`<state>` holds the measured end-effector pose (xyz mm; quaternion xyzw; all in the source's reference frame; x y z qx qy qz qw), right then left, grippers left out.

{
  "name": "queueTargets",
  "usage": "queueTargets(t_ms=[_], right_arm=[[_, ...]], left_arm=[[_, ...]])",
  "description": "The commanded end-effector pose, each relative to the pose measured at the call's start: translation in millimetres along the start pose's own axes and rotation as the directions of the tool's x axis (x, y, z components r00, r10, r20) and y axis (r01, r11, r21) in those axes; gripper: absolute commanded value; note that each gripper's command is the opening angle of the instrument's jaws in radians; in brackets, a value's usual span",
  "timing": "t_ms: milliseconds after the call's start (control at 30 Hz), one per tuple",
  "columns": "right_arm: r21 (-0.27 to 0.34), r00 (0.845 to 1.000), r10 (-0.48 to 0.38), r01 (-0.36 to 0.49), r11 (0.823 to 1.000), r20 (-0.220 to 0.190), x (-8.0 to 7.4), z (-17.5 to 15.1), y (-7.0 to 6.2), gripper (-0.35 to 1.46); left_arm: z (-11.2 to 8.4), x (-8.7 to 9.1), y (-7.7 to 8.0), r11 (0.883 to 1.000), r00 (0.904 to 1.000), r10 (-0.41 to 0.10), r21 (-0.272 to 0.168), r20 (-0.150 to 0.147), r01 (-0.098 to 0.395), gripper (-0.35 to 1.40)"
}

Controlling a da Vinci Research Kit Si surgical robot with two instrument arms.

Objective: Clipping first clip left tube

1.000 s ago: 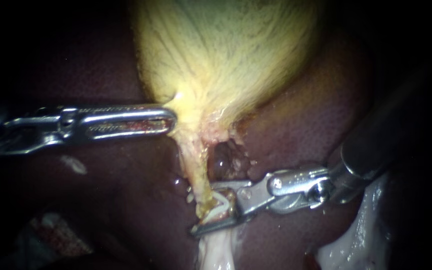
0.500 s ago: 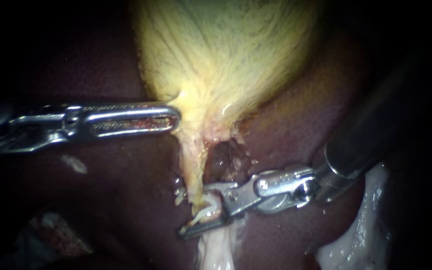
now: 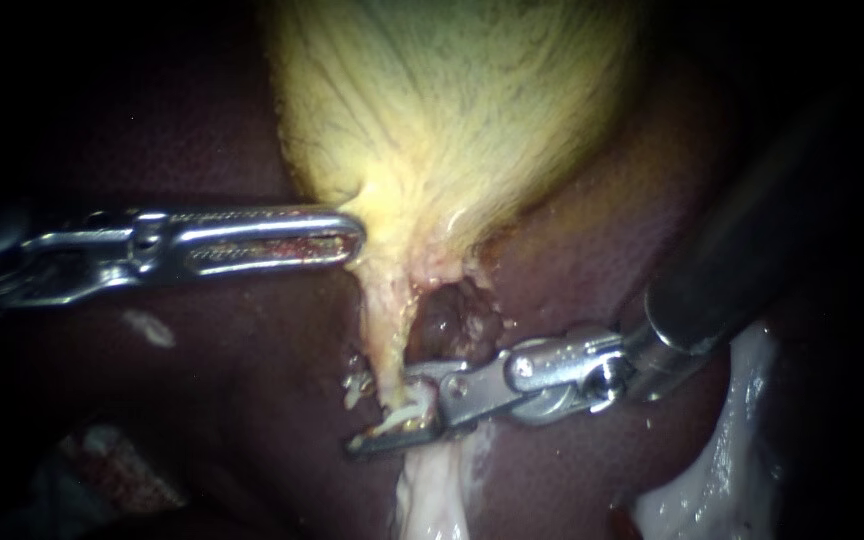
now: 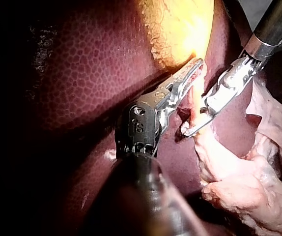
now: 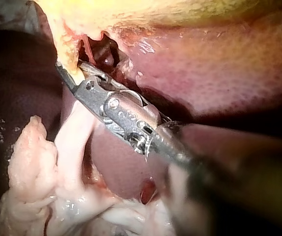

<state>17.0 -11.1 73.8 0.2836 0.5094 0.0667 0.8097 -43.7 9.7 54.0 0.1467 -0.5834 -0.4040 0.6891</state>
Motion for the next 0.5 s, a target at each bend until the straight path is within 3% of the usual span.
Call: queueTargets(t_ms=[33, 500], right_arm=[[-0.001, 1.000, 0.000, 0.000, 1.000, -0.001, -0.1, 0.0, 0.0, -0.25], [0.000, 1.000, -0.001, 0.001, 1.000, 0.002, -0.1, 0.0, 0.0, -0.25]], left_arm=[[0.0, 0.0, 0.0, 1.000, 1.0000, 0.000, 0.000, 0.000, 0.000, -0.35], [0.2, -0.1, -0.1, 1.000, 1.0000, 0.000, 0.002, 0.000, 0.000, -0.35]])
